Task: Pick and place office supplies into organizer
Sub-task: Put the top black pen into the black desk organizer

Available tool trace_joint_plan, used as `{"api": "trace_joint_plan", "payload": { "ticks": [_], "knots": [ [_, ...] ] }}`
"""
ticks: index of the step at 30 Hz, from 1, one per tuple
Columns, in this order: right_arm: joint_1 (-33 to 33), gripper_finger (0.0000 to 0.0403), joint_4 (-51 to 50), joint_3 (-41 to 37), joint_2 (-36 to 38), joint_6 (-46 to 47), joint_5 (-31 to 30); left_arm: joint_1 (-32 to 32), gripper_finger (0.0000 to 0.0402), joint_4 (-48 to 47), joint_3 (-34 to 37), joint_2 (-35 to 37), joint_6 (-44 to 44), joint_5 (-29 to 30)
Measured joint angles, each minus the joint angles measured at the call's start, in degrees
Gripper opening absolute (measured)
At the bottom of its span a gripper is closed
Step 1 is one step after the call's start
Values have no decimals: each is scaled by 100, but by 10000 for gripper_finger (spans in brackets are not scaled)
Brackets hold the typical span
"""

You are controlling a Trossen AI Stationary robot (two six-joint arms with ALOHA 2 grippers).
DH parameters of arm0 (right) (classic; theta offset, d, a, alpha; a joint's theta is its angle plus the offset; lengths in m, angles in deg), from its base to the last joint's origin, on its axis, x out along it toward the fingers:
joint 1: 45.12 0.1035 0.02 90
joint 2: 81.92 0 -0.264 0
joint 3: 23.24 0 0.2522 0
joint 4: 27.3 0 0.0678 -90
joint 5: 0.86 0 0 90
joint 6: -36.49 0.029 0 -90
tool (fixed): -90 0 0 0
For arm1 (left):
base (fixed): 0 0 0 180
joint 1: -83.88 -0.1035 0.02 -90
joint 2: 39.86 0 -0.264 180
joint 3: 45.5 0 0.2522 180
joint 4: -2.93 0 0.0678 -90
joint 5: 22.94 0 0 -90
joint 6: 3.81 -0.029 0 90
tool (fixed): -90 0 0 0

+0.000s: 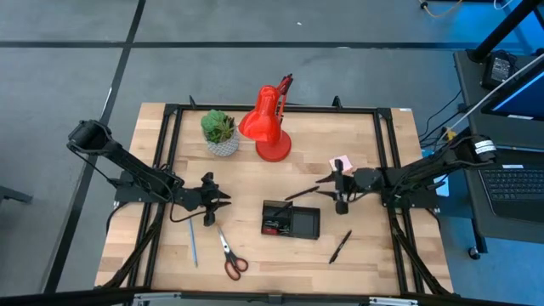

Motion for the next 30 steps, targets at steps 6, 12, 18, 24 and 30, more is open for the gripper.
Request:
{"api": "trace_joint_plan", "payload": {
  "ticks": [6, 12, 18, 24, 30],
  "knots": [
    [-601, 163, 22, -175, -57, 476, 165, 0, 90, 1, 0, 1, -91, -2],
    [-937, 163, -1, -172, -58, 664, 516, 0, 90, 1, 0, -2, -91, 31],
    [-975, 163, 45, -170, -282, 454, 956, 0, 90, 1, 0, 1, -93, 127],
    [-1024, 163, 463, -170, -725, 391, 962, 0, 90, 1, 0, 1, -93, 128],
    [-1230, 163, 1106, -170, -1372, 474, 1272, 0, 90, 1, 0, 1, -94, 128]
  ]
}}
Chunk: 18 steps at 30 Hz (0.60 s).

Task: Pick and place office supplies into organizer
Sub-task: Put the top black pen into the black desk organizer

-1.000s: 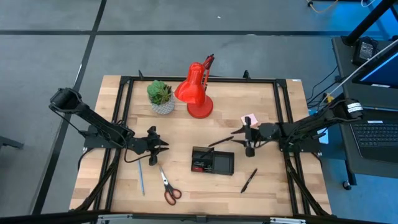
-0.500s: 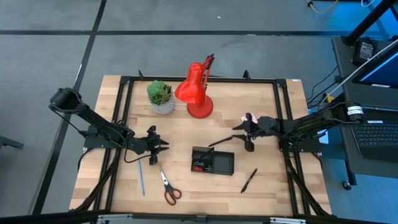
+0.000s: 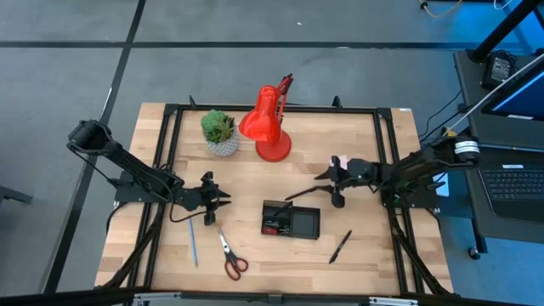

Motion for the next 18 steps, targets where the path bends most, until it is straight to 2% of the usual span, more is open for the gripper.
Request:
{"api": "trace_joint_plan", "payload": {
  "ticks": [4, 18],
  "knots": [
    [-92, 163, 489, 0, -508, -9, 292, 0, 90, 0, 0, 0, -35, 1],
    [-158, 163, 1521, 8, -1925, -206, 564, 0, 90, 0, 0, -1, -98, 1]
  ]
}}
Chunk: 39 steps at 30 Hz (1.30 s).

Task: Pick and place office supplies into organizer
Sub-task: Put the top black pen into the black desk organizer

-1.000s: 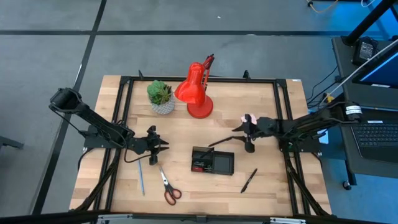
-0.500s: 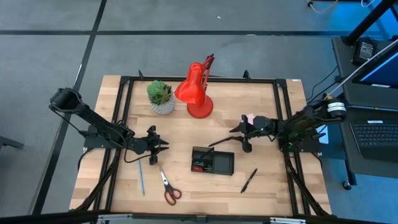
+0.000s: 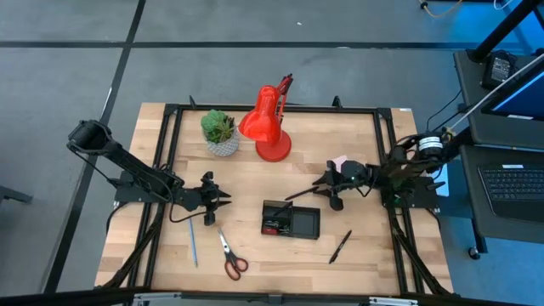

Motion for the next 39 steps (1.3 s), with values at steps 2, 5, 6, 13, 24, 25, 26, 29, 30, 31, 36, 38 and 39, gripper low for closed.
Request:
{"api": "trace_joint_plan", "payload": {
  "ticks": [2, 5, 6, 13, 24, 25, 26, 29, 30, 31, 36, 38, 39],
  "knots": [
    [0, 163, 73, 15, -147, -68, 0, 0, 90, 0, 0, 1, 4, 0],
    [0, 163, 162, 31, -339, -224, 2, -2, 90, 0, 0, 1, 6, 4],
    [0, 163, 199, 32, -369, -252, 4, -2, 90, 0, 0, 1, 6, 14],
    [0, 163, 315, 21, -358, -362, 0, -2, 90, 0, 0, 1, 8, 20],
    [0, 163, 162, 21, -356, -548, -10, -2, 90, 0, 0, 1, 299, 20],
    [2, 163, 128, 23, -351, -595, -49, -1, 90, 0, 0, 0, 336, 22],
    [7, 163, 89, 23, -345, -652, -101, -2, 90, 0, 0, 1, 378, 30],
    [7, 163, 72, 25, -343, -699, -150, -2, 90, 0, 0, 1, 424, 171],
    [7, 163, 79, 24, -343, -702, -159, -2, 90, 0, 0, 1, 421, 223],
    [7, 163, 85, 23, -344, -704, -161, -2, 90, 0, 0, 1, 419, 283],
    [7, 161, -35, 25, -345, -676, -175, -1, 90, 0, 0, 1, 417, 473],
    [7, 154, -93, 32, -343, -612, -181, -2, 90, 0, 0, 1, 419, 479],
    [7, 148, -105, 34, -343, -573, -186, -2, 90, 0, 0, 1, 419, 479]
  ]
}}
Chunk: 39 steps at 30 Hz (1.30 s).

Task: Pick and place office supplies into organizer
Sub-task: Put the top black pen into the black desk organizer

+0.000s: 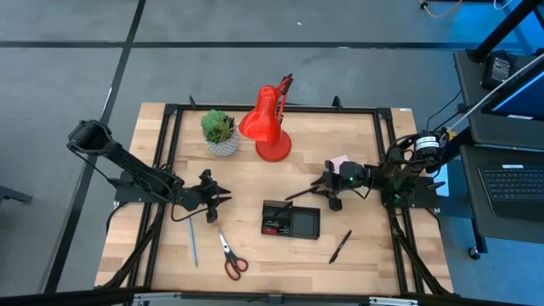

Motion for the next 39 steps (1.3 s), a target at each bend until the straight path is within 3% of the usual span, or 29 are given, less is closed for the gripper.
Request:
{"api": "trace_joint_plan", "payload": {
  "ticks": [17, 39],
  "knots": [
    [4, 49, 51, -2, -1, -16, -128, 2, 90, 0, 0, 0, 0, -4],
    [-13, 48, 553, -28, -52, 252, -234, 0, 90, 2, 0, 0, 0, -17]
  ]
}}
